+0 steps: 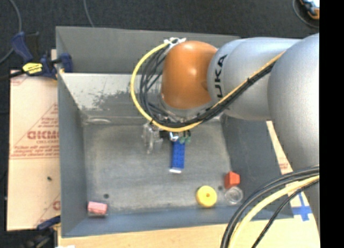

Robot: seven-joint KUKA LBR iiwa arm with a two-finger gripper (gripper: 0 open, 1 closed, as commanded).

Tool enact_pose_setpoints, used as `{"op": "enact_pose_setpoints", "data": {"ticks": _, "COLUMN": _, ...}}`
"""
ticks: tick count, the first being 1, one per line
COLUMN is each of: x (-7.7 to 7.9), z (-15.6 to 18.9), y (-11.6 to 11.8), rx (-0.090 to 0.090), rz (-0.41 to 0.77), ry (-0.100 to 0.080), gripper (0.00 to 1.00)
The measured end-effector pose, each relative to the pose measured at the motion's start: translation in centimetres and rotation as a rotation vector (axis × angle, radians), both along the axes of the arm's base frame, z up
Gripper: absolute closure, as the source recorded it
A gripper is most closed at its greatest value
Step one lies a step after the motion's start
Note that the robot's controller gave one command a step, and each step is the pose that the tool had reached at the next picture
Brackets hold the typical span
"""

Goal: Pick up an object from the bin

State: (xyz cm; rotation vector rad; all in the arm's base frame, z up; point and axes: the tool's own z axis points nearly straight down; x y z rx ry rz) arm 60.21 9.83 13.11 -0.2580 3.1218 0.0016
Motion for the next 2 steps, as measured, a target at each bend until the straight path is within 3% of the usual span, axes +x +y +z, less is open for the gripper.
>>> {"op": "enact_pose_setpoints", "data": {"ticks": 1, "x": 0.13, "z": -1.45, "y": -2.24, "rx": 0.001, "rz": -0.274, "ry": 0.008, "gripper": 0.0}}
{"op": "enact_pose_setpoints", "data": {"ticks": 2, "x": 0.13, "z": -1.45, "y": -2.24, "rx": 0.002, "rz": -0.275, "ry": 0.008, "gripper": 0.0}}
